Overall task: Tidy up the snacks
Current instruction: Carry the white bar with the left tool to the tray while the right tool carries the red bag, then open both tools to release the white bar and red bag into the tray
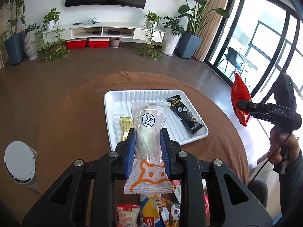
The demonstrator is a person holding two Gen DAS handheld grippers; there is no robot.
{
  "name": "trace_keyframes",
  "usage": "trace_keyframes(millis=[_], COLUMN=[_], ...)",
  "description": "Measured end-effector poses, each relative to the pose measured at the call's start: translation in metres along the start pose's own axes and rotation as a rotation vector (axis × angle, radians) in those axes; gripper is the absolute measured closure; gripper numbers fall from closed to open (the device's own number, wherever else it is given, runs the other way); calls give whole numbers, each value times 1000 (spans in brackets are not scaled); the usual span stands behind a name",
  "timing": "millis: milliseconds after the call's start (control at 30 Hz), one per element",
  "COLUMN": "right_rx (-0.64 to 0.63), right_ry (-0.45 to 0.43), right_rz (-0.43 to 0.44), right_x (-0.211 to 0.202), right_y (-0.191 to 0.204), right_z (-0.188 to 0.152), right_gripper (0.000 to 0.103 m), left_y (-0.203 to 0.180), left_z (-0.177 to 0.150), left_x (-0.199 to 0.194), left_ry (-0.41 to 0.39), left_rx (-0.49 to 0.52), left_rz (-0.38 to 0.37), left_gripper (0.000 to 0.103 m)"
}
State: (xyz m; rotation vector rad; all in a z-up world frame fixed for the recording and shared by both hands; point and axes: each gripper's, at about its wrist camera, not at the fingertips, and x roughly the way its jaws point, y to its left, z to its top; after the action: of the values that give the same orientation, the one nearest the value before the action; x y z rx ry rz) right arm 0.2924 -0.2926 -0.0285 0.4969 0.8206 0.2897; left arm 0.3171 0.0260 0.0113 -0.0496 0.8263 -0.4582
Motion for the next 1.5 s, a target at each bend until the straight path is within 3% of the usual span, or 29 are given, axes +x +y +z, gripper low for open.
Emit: trace_keyframes(millis=[167, 367, 533, 700, 967, 1500], right_rx=[-26, -15, -12, -38, -58, -157], right_ry=[89, 173, 212, 238, 261, 263], right_rz=[-4, -63, -103, -133, -175, -236], right_x=[57, 118, 149, 168, 189, 196], right_y=[15, 12, 3, -2, -4, 7], right_z=[19, 23, 22, 20, 14, 9], right_gripper=[67, 67, 67, 66, 66, 65], left_y=[10, 18, 16, 30, 40, 33], left_z=[31, 33, 30, 23, 4, -10], left_x=[63, 139, 173, 197, 206, 197], left_ry=[51, 118, 143, 172, 192, 199], left_rx=[34, 56, 104, 85, 51, 22], left_rz=[3, 25, 51, 78, 99, 103], left_gripper=[80, 80, 79, 79, 77, 76])
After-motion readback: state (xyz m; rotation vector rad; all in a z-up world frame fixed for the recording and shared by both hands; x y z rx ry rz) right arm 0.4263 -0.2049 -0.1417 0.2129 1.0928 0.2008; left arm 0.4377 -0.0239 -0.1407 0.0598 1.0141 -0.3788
